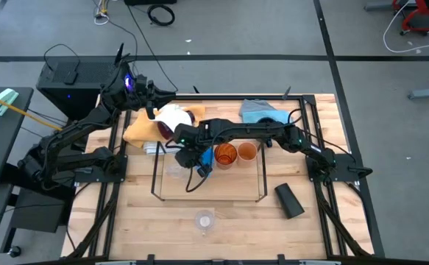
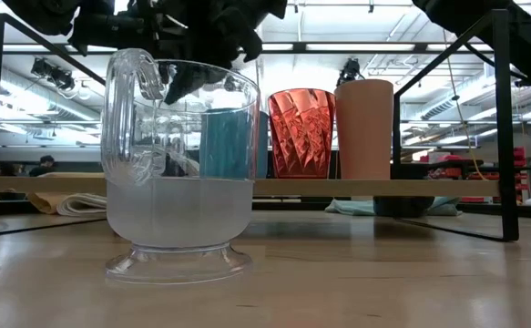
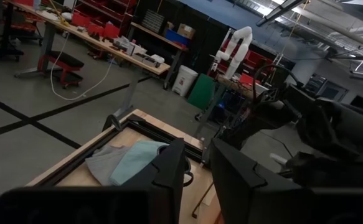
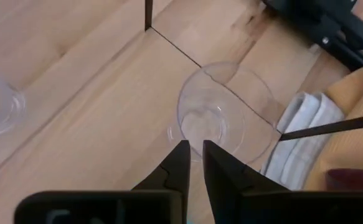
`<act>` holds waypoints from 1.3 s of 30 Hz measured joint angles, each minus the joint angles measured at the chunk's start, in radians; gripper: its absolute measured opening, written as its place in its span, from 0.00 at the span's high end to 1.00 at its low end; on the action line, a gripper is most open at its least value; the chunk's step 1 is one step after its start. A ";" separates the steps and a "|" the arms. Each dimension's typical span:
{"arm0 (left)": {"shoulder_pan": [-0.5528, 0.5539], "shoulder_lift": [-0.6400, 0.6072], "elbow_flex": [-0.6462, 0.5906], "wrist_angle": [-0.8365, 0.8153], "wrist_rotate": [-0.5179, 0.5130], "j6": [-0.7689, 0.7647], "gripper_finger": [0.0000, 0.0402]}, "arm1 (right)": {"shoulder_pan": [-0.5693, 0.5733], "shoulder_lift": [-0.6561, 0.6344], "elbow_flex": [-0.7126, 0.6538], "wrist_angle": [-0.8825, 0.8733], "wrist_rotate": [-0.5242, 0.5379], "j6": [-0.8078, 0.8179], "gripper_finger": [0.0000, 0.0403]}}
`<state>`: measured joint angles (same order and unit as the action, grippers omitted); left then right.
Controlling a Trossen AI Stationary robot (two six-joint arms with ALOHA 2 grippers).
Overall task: Stack small to large cups/mugs on shelf
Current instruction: Put the top transparent mug on the shelf
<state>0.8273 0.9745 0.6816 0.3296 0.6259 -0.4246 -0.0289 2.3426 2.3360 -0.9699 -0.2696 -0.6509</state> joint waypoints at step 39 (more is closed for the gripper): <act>-0.002 0.000 0.000 0.005 0.008 0.016 0.80 | -0.023 -0.016 -0.051 0.156 -0.007 0.202 0.97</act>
<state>0.8251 0.9749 0.6815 0.3342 0.6334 -0.4091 -0.0522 2.3264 2.2852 -0.8135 -0.2761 -0.4487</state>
